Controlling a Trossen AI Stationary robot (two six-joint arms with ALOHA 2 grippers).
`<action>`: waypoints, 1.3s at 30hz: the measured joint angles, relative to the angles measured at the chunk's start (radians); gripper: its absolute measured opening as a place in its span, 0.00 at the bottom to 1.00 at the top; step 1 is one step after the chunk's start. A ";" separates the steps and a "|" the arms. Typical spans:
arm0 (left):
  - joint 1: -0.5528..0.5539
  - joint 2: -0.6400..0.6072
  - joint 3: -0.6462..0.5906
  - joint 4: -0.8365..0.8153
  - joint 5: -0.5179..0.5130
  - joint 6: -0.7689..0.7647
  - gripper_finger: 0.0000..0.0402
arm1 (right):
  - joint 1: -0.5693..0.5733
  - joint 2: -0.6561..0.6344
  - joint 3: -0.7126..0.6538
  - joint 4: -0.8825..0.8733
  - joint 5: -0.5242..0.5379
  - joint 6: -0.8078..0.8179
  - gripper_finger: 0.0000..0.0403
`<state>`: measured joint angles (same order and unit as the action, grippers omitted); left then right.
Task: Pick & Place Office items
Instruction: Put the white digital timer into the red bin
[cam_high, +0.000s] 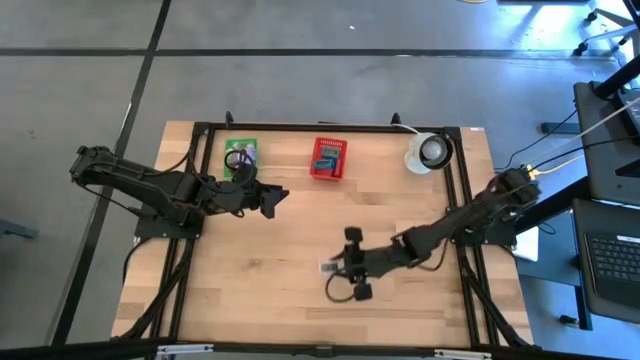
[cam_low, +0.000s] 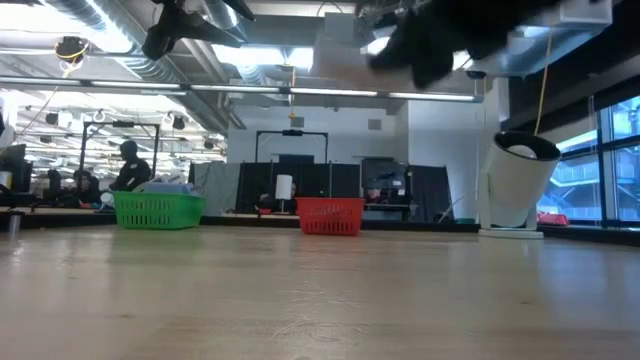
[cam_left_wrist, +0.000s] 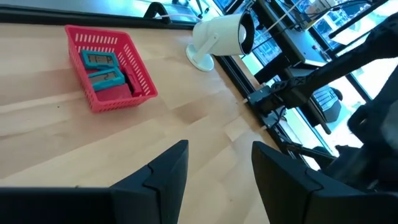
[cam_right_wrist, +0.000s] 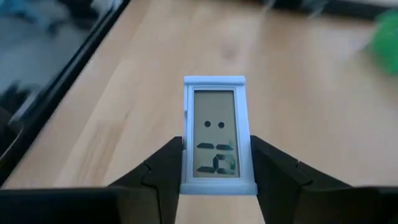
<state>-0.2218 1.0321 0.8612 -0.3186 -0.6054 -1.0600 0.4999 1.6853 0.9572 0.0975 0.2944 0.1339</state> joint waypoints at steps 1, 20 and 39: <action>0.000 0.000 0.000 0.000 -0.002 0.004 0.43 | -0.007 -0.029 0.000 -0.003 0.027 -0.005 0.41; 0.001 0.000 0.000 0.001 -0.254 0.067 0.43 | -0.107 -0.346 0.001 0.173 0.453 -0.166 0.39; 0.016 0.000 0.000 0.001 -0.701 0.433 0.43 | -0.358 -0.346 0.029 0.160 0.315 -0.156 0.39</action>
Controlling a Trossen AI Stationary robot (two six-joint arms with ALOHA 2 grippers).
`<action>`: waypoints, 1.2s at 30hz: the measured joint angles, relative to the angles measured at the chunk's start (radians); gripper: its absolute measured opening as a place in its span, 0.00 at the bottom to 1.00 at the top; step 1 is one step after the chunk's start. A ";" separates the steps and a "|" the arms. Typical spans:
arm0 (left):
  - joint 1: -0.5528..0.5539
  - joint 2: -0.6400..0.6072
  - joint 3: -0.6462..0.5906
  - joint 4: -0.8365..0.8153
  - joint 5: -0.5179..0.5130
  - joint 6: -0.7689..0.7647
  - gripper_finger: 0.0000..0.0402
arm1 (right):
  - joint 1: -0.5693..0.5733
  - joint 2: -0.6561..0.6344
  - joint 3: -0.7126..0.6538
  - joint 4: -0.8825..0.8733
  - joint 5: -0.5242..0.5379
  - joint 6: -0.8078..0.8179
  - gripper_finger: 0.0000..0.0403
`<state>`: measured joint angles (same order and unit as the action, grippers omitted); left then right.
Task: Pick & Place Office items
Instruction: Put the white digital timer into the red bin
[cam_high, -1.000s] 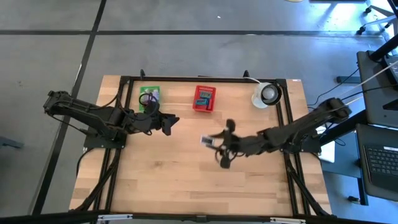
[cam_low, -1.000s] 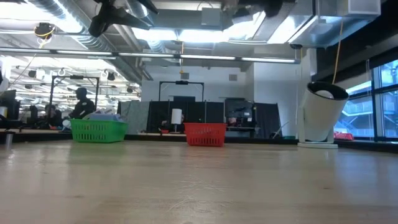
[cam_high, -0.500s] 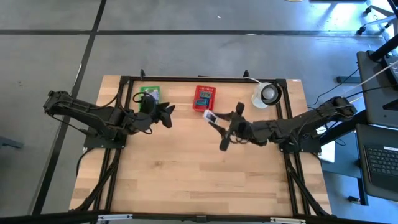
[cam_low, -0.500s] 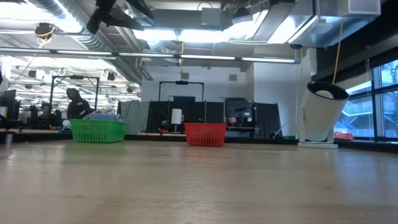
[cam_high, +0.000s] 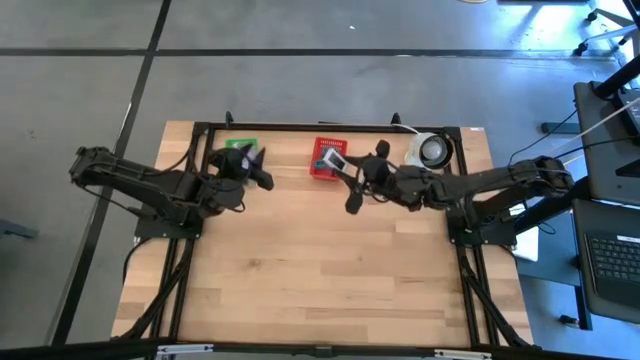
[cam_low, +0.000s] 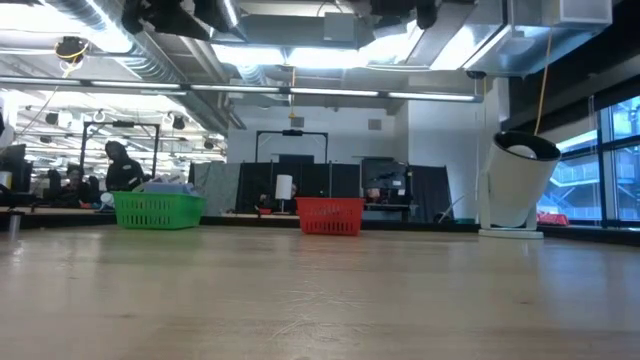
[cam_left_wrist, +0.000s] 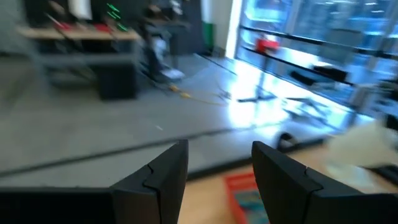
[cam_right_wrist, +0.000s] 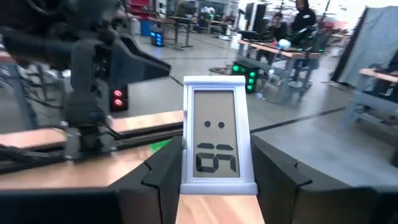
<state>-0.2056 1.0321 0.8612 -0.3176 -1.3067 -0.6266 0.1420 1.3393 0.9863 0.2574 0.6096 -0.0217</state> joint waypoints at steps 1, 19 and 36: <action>0.008 0.000 0.000 0.000 -0.027 0.024 0.43 | -0.014 0.000 0.000 -0.006 0.000 -0.010 0.39; 0.361 0.000 0.000 0.008 0.519 0.152 0.43 | -0.360 0.180 0.001 -0.246 -0.211 0.297 0.39; 0.398 0.000 0.000 0.008 0.502 -0.042 0.43 | -0.555 0.438 0.002 -0.110 -0.506 0.250 0.41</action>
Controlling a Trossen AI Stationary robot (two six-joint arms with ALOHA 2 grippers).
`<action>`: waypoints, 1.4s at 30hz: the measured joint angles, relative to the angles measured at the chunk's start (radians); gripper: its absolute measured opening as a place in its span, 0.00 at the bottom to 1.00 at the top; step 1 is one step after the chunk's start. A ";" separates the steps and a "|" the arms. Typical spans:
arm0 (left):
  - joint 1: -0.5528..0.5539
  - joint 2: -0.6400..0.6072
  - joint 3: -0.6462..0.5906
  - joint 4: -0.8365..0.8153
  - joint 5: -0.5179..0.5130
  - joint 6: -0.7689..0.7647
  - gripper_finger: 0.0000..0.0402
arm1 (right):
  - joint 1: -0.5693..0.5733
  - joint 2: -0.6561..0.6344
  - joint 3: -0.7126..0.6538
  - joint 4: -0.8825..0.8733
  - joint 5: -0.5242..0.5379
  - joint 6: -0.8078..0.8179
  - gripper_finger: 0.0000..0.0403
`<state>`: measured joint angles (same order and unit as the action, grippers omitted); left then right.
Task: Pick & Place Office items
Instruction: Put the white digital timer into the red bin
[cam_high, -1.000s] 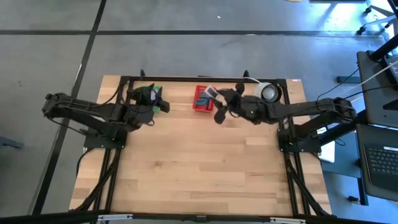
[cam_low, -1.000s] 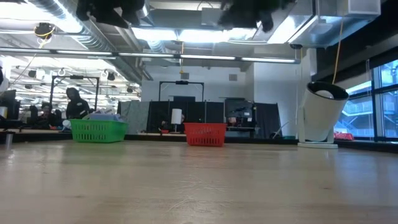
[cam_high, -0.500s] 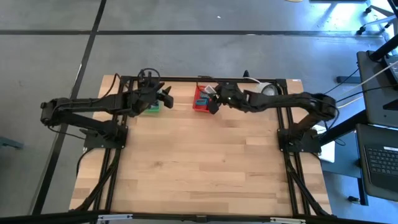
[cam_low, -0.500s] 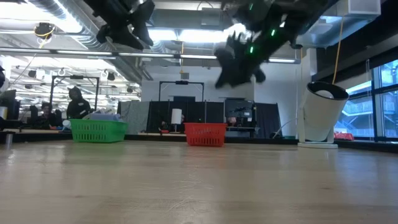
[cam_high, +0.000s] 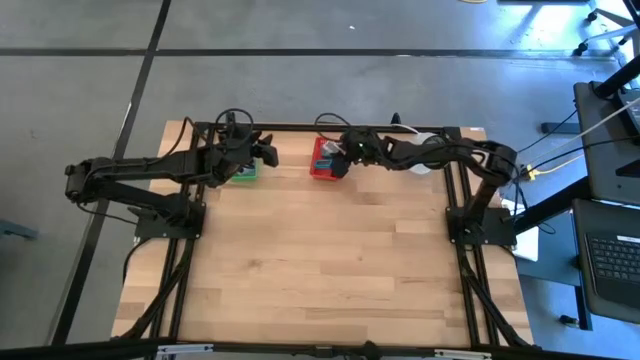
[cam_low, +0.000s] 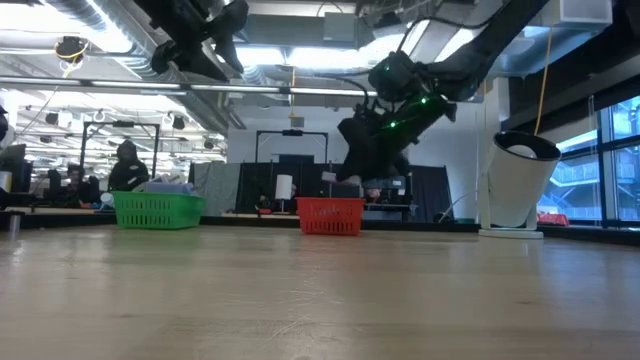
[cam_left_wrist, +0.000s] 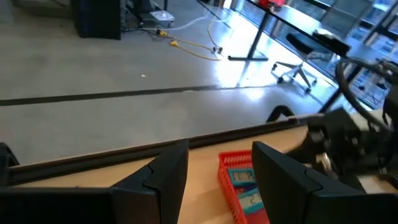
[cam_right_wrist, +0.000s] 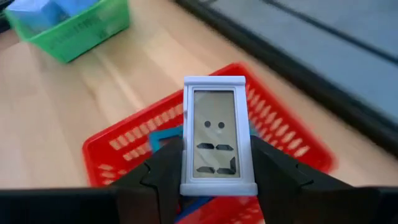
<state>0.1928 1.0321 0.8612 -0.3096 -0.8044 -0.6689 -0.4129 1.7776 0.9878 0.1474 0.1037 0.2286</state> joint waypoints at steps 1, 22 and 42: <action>0.000 0.000 0.000 0.000 -0.012 -0.003 0.43 | -0.004 0.010 0.000 0.012 -0.022 0.004 0.41; 0.000 0.000 0.000 -0.001 -0.076 0.013 0.43 | -0.010 0.080 0.000 0.054 -0.041 0.018 0.41; 0.000 0.000 0.000 -0.003 -0.058 0.055 0.43 | 0.009 0.080 0.000 0.054 -0.015 0.078 0.46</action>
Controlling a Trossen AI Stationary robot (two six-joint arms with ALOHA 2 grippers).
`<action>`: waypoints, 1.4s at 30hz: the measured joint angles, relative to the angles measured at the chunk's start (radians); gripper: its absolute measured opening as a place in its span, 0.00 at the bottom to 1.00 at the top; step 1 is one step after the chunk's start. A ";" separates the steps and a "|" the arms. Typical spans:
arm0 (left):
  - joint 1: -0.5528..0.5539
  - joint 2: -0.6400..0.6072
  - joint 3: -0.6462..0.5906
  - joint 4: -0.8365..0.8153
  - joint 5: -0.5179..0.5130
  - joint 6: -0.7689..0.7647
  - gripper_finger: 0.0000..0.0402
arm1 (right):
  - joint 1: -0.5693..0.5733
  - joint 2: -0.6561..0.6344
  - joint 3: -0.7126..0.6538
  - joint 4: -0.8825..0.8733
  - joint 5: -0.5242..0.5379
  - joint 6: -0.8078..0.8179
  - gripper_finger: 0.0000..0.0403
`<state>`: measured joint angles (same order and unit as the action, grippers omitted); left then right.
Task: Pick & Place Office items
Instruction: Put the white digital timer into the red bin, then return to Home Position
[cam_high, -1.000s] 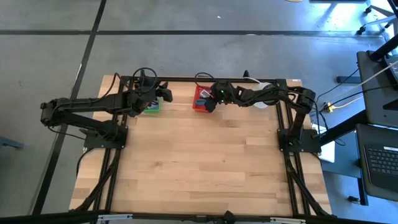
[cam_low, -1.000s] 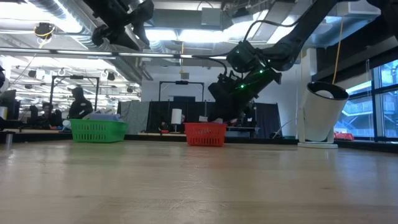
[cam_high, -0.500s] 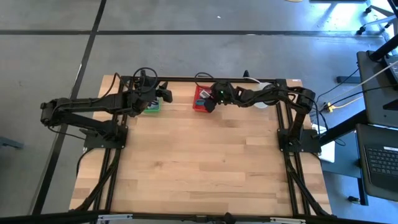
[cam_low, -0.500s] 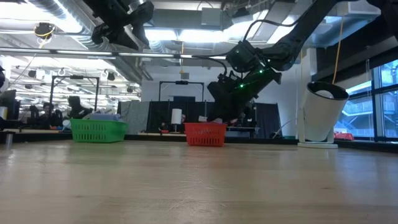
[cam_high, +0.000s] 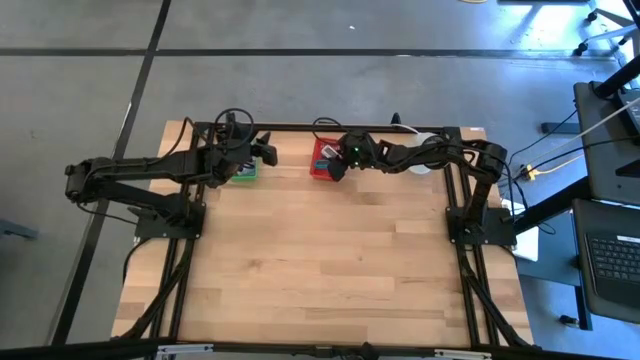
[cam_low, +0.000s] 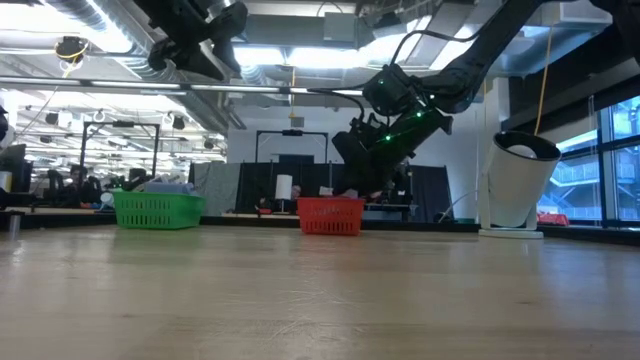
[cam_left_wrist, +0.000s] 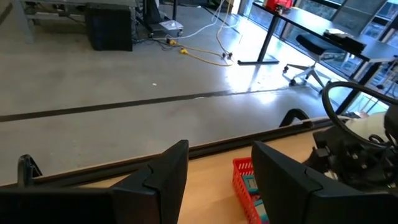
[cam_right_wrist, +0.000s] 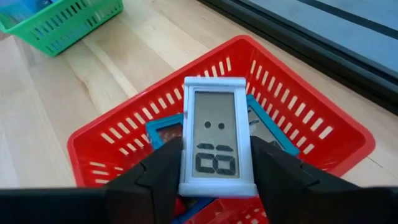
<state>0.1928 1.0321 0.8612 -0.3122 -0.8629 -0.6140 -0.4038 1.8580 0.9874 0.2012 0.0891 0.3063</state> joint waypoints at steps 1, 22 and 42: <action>0.000 0.000 0.000 0.000 0.006 0.000 0.43 | 0.000 0.000 0.000 0.000 0.000 0.000 0.47; -0.001 -0.112 0.000 0.001 0.057 0.117 0.43 | -0.021 -0.273 -0.001 -0.140 0.000 -0.062 0.64; -0.003 -0.392 0.000 -0.077 0.136 0.413 0.43 | 0.002 -0.780 0.000 -0.499 0.008 -0.264 0.64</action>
<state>0.1898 0.6399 0.8608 -0.3896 -0.7269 -0.2007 -0.4023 1.0776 0.9874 -0.2982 0.0968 0.0419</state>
